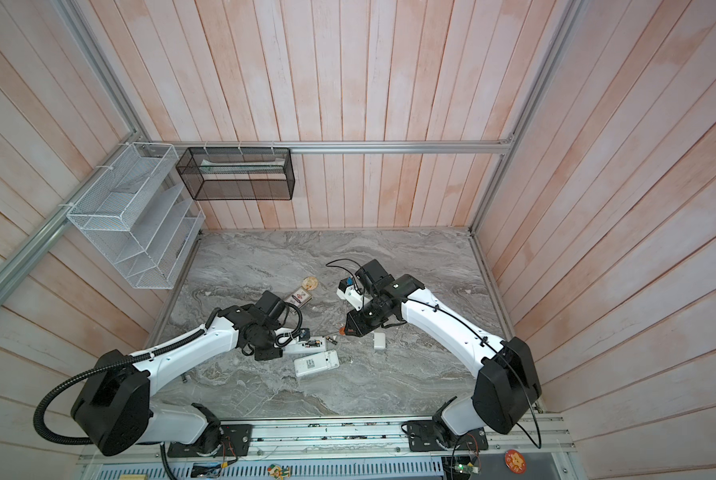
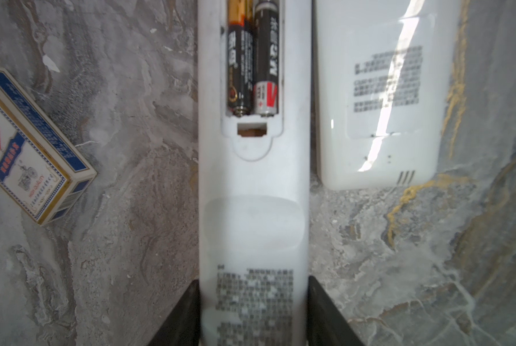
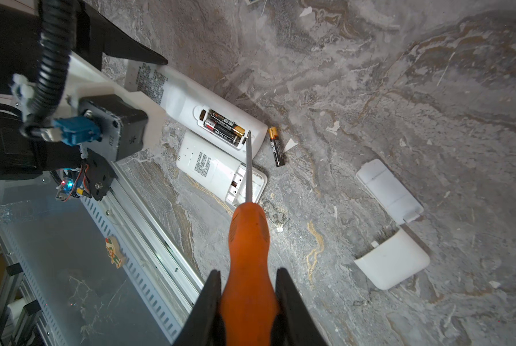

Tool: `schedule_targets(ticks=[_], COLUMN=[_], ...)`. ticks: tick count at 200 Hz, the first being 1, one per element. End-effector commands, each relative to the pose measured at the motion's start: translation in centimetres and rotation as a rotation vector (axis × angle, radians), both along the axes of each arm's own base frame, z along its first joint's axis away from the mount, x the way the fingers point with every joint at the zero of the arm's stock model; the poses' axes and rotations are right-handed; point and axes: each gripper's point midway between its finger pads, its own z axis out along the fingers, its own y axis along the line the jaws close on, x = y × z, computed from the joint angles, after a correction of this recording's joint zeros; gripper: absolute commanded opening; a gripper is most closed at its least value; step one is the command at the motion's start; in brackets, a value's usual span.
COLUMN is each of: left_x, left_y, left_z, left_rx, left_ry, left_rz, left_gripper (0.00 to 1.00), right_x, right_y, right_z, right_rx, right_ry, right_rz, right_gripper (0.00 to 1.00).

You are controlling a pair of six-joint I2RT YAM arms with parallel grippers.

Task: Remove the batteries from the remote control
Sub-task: 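Pry a battery out of the compartment with the screwdriver tip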

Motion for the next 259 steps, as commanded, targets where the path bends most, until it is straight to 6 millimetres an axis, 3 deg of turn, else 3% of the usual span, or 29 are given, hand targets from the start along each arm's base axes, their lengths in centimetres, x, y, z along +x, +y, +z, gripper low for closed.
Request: schedule_targets(ticks=[1, 176, 259], left_x=[-0.7, 0.1, 0.4], left_y=[0.1, -1.0, -1.3], left_z=[-0.7, -0.5, -0.1], left_rx=[0.016, -0.006, -0.021], left_ry=[0.037, 0.045, 0.036], left_rz=[-0.023, -0.015, -0.010], left_gripper=[0.00, 0.00, 0.00], right_x=[-0.2, -0.9, -2.0], right_y=[0.6, 0.0, 1.0], right_z=[-0.3, -3.4, -2.3], right_rx=[0.019, -0.039, 0.051], right_ry=[0.003, 0.064, 0.093], right_rz=[0.025, 0.039, 0.067], right_gripper=[0.07, 0.06, 0.06])
